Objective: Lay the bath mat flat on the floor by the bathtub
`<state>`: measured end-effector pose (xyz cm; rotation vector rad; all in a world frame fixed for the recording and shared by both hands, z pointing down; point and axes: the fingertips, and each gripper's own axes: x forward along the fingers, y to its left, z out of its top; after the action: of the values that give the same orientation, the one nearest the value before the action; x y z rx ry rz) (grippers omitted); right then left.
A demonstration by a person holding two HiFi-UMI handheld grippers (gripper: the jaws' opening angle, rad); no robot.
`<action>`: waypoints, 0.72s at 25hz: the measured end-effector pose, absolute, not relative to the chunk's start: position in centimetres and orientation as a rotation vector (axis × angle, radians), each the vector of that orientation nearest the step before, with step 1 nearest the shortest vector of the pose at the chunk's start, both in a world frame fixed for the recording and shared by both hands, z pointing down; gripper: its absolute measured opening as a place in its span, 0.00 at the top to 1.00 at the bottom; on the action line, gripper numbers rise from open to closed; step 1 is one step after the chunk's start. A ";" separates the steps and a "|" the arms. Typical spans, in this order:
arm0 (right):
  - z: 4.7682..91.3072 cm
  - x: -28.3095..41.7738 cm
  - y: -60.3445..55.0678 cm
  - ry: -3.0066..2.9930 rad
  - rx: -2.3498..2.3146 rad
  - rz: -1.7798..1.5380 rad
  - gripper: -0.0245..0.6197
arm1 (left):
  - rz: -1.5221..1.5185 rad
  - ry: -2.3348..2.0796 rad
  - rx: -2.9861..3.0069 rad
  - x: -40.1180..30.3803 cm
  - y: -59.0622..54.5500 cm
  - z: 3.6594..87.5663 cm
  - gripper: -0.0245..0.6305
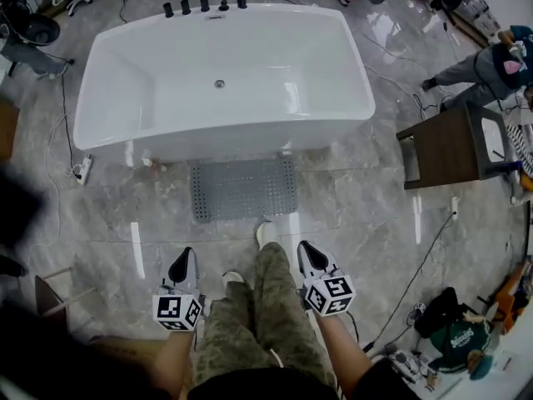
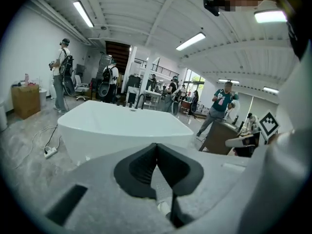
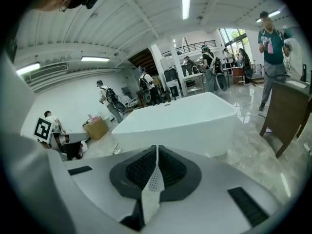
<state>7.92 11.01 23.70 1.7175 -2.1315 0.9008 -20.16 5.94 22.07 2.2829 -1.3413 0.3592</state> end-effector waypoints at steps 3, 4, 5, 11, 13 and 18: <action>17.4 6.9 15.1 -2.138 1.721 0.876 0.93 | 0.300 -1.314 2.329 -18.9 9.8 15.1 0.94; 15.3 7.0 15.9 -2.152 1.730 0.854 0.93 | 0.280 -1.313 2.365 -18.4 10.5 12.9 0.94; 13.3 7.2 16.6 -2.167 1.746 0.822 0.93 | 0.261 -1.318 2.402 -17.9 11.1 10.9 0.94; 4.8 9.6 18.6 -2.266 1.840 0.635 0.93 | 0.168 -1.421 2.517 -17.1 13.9 2.4 0.94; 3.3 9.8 18.9 -2.314 1.816 0.590 0.93 | 0.130 -1.457 2.506 -17.2 15.0 0.8 0.94; -0.2 11.4 19.9 -2.393 1.787 0.439 0.93 | 0.066 -1.520 2.503 -15.8 17.9 -1.6 0.94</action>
<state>11.42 19.89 -0.23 1.7866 -2.3929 0.4388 -15.85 17.86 -1.56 2.5035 -1.5203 0.0656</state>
